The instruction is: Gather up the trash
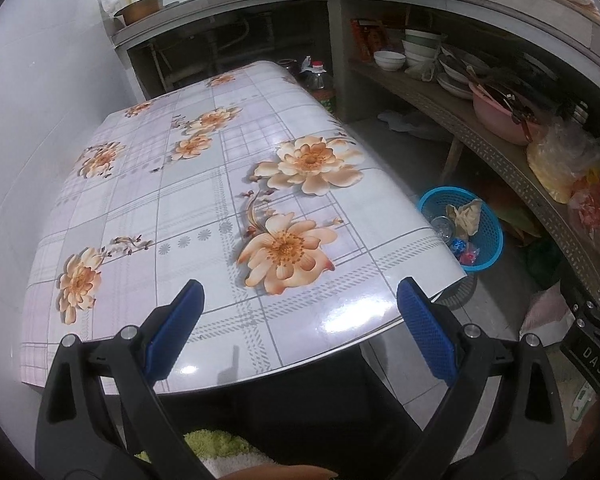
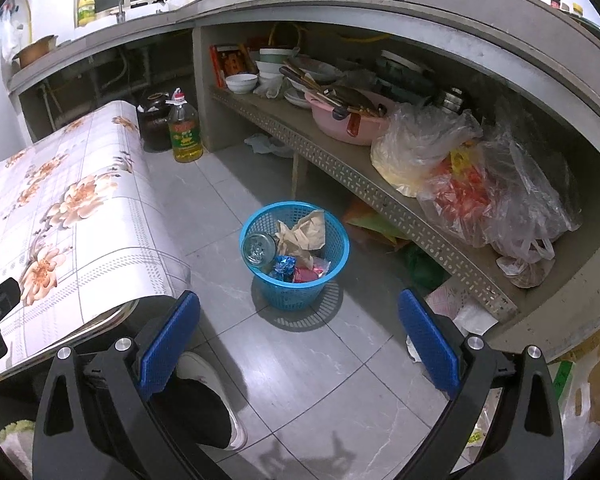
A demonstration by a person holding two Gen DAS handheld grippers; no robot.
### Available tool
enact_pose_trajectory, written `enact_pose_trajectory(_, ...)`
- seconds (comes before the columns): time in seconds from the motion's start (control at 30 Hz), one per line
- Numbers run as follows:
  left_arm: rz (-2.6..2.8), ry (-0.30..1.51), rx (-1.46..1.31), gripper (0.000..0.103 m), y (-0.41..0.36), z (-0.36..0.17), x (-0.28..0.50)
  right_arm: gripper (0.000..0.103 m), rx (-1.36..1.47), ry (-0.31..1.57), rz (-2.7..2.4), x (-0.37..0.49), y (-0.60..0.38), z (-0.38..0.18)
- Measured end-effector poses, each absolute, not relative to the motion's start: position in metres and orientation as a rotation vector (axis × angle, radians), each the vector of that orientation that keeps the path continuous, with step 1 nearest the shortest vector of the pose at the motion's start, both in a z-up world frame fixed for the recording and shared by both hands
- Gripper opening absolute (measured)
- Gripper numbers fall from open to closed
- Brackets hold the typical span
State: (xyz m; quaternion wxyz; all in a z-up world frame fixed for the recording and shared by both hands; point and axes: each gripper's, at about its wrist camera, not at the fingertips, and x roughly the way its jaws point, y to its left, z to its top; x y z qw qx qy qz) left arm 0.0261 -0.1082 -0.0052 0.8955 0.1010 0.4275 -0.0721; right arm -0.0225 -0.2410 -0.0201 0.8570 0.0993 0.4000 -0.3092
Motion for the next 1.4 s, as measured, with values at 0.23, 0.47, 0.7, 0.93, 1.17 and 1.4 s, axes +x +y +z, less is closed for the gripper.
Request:
enact_pose_trajectory(0.23,-0.145,0.887,0.209,0.093,-0.1076,-0.0047,0.0249,0.097,0.204,0.841,-0.645,-0.0214,-0.2403,-0.0213)
enact_pose_trajectory(0.47,-0.141,0.883,0.195,0.093,-0.1052,-0.0024,0.0249,0.097,0.199,0.838,-0.645,-0.0204,-0.2394,-0.0208)
enact_pose_trajectory(0.7,-0.142,0.883,0.194,0.093,-0.1048,-0.002,0.0255,0.097,0.199,0.835,-0.645,-0.0198,-0.2381,-0.02)
enact_pose_trajectory(0.93,-0.141,0.89,0.191,0.093,-0.1046,-0.0015,0.0249,0.097,0.197,0.838,-0.645,-0.0198,-0.2375,-0.02)
enact_pose_trajectory(1.17,-0.14,0.886,0.191,0.093,-0.1049,-0.0011,0.0245,0.097,0.198,0.838,-0.645,-0.0201,-0.2376,-0.0207)
enact_pose_trajectory(1.4,-0.138,0.885,0.189,0.093,-0.1039,-0.0004,0.0253,0.097,0.196,0.836,-0.643,-0.0196,-0.2371,-0.0199)
